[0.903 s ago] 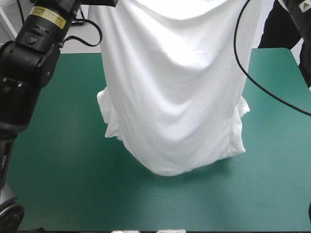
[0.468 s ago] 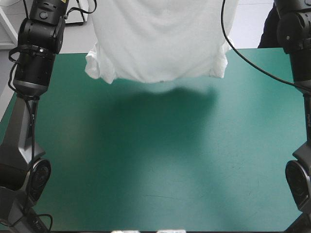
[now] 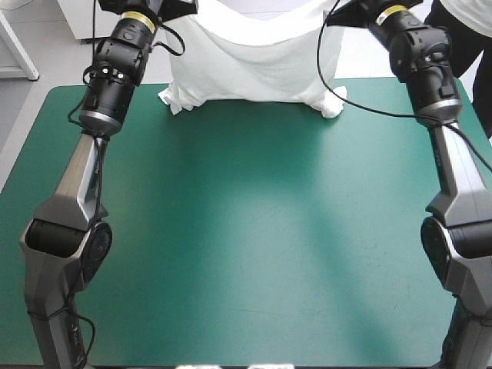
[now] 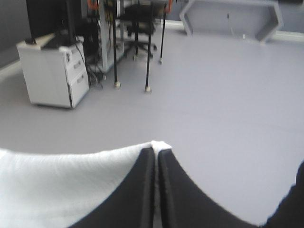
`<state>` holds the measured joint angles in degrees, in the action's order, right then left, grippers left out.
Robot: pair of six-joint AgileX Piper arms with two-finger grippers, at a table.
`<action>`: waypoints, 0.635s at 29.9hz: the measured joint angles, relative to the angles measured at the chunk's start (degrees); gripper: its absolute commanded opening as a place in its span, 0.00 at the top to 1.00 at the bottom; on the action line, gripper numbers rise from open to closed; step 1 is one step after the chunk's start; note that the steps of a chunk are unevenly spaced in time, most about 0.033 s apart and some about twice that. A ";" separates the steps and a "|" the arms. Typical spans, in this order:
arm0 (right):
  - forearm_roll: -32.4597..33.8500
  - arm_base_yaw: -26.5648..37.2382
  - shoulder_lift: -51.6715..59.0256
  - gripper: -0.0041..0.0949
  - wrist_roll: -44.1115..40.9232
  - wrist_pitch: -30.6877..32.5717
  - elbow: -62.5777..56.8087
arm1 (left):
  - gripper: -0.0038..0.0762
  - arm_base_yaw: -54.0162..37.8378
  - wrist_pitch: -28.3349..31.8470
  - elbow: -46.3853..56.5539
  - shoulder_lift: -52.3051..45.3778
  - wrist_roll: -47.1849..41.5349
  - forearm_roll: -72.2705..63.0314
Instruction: Fold the cloth
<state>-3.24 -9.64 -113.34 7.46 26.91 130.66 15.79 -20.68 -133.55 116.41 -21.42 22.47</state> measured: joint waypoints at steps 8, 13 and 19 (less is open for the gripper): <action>8.56 0.26 -5.45 0.97 -10.90 5.20 -10.33 | 0.96 0.07 -5.32 8.52 3.35 0.67 -3.48; 9.06 0.36 -3.98 0.97 -11.76 4.99 -21.04 | 0.96 1.35 -6.97 19.35 1.22 1.23 -3.53; 8.93 0.43 4.97 0.97 -11.98 2.39 -38.27 | 0.96 3.98 -6.35 37.09 -7.78 1.59 -3.79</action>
<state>5.69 -9.21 -108.38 -4.52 29.31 92.39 19.77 -27.03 -96.47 108.63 -19.84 18.68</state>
